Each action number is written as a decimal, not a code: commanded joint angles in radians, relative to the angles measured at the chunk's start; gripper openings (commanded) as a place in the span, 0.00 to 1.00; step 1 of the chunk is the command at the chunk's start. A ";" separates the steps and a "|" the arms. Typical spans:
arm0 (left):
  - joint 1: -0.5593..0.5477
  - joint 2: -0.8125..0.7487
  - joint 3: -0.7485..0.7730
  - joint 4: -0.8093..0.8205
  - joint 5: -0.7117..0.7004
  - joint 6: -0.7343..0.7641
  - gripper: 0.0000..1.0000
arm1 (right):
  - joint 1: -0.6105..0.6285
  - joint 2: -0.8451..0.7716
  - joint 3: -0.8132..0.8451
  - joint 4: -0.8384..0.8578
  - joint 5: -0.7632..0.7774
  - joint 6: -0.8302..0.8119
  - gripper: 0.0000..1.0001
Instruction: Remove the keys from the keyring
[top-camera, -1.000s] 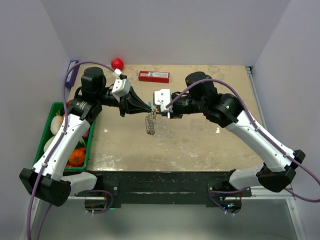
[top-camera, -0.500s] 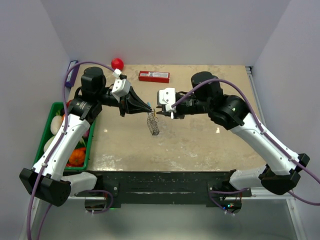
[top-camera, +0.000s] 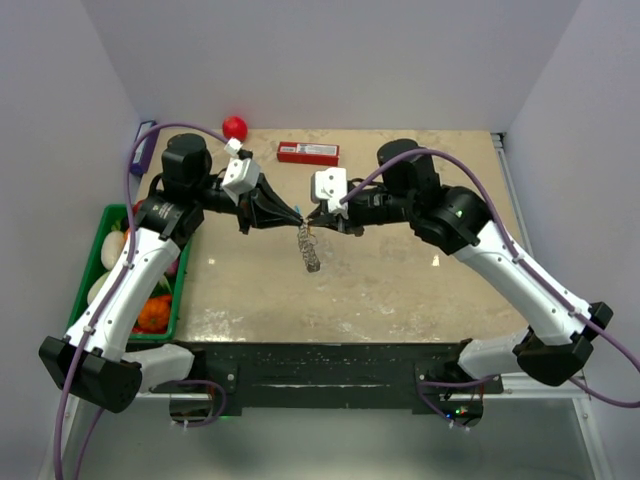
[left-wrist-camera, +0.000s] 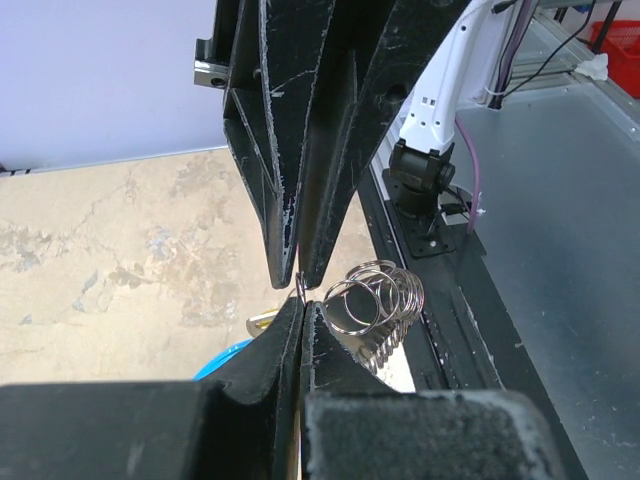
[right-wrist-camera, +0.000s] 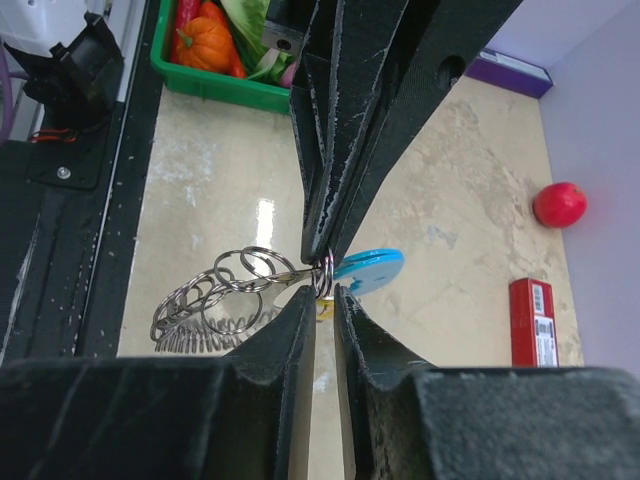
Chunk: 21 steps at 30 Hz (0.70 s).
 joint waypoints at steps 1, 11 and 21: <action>0.004 -0.019 0.045 0.030 0.057 0.002 0.00 | -0.025 -0.006 -0.003 0.052 -0.062 0.043 0.16; 0.004 -0.019 0.046 0.022 0.061 0.011 0.00 | -0.056 -0.002 -0.017 0.065 -0.131 0.066 0.12; 0.004 -0.018 0.042 0.022 0.065 0.014 0.00 | -0.062 0.013 -0.009 0.059 -0.174 0.068 0.05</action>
